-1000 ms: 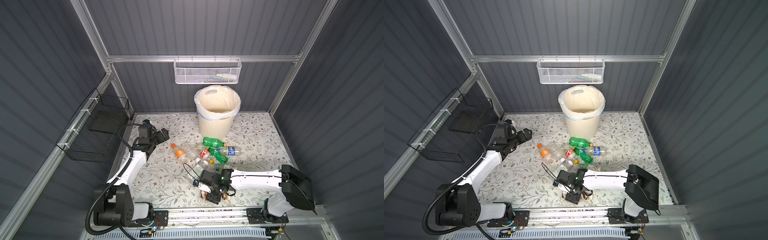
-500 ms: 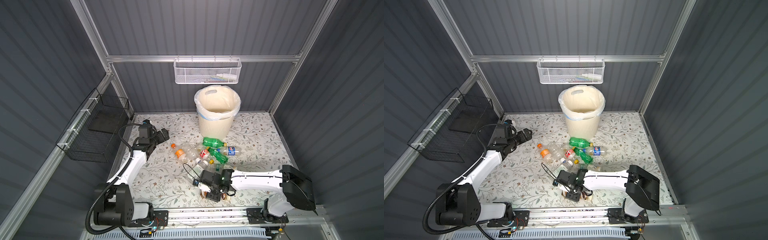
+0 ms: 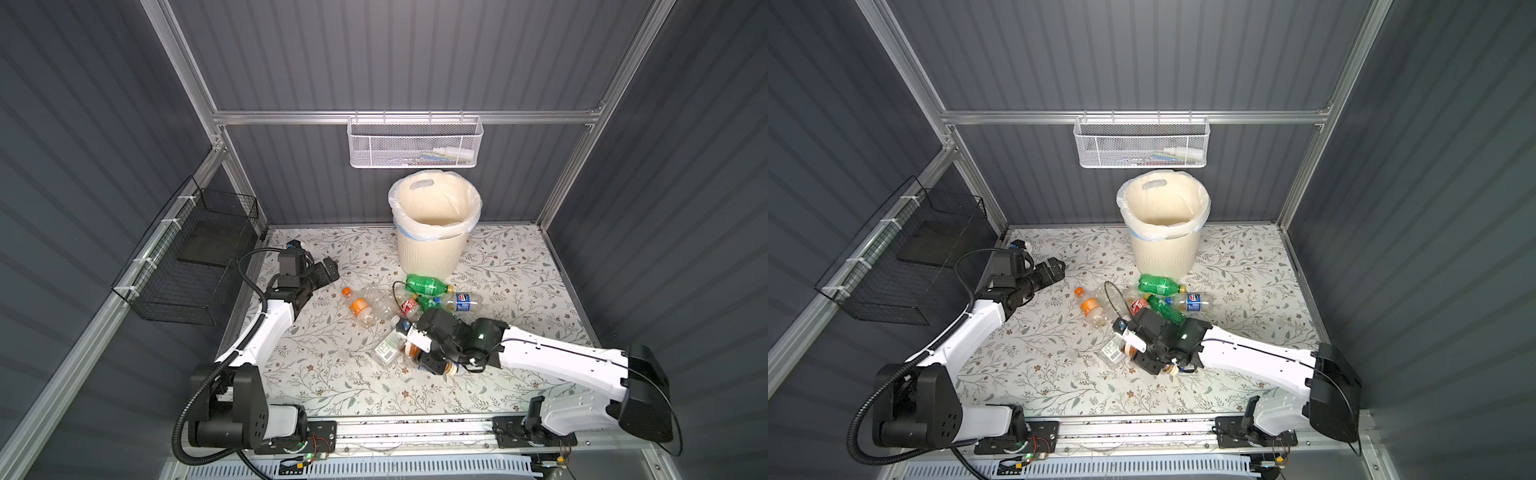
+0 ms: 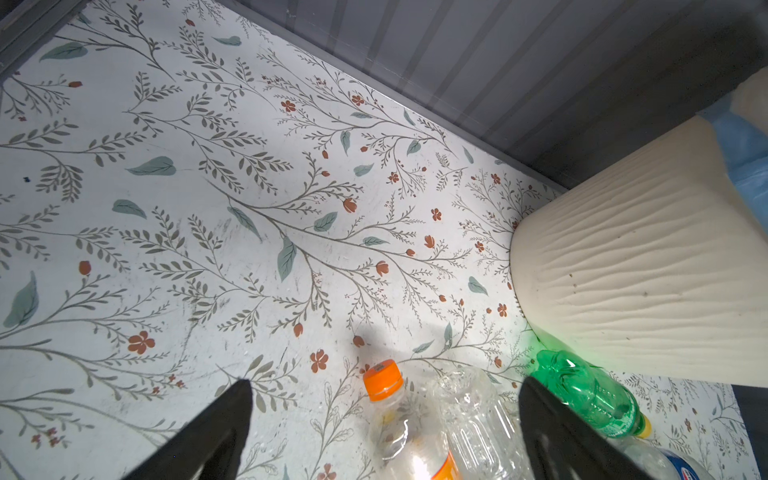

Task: Throw the plastic bottles in the bin
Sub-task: 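Close the right gripper on the brown Nescafe bottle and lift it, then carry the brown bottle over the bin and release it with the right gripper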

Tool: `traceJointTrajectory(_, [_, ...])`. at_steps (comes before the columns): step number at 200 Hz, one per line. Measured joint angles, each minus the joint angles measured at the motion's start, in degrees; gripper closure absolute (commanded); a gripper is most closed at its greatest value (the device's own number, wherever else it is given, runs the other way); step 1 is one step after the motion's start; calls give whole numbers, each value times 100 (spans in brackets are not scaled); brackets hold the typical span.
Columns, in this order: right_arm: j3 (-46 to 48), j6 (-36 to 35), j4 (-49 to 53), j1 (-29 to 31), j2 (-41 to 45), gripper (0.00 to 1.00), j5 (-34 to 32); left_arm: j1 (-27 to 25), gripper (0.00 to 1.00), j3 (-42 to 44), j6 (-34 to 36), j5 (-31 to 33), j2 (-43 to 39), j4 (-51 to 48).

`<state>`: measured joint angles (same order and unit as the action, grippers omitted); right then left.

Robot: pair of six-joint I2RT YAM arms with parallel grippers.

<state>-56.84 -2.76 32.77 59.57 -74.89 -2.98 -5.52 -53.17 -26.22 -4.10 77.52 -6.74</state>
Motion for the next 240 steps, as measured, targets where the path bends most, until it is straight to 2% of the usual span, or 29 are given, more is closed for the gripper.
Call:
traceJointTrajectory(40, [96, 411, -756, -809, 833, 50, -42, 0, 1, 0, 0, -57, 0, -2])
traceJointTrajectory(92, [914, 1027, -2170, -1821, 2070, 51, -393, 0, 1, 164, -44, -258, -2, 76])
traceJointTrajectory(149, [1532, 1220, -3574, -2806, 3073, 51, -782, -68, 3, 553, -42, -411, -210, 125])
traceJointTrajectory(206, [1373, 857, -4673, -3156, 3261, 50, -800, -588, 3, 765, -39, -275, -555, 37])
traceJointTrajectory(240, [317, 595, -5178, -3377, 2542, 49, -393, -968, 3, 896, -79, -57, -699, -9])
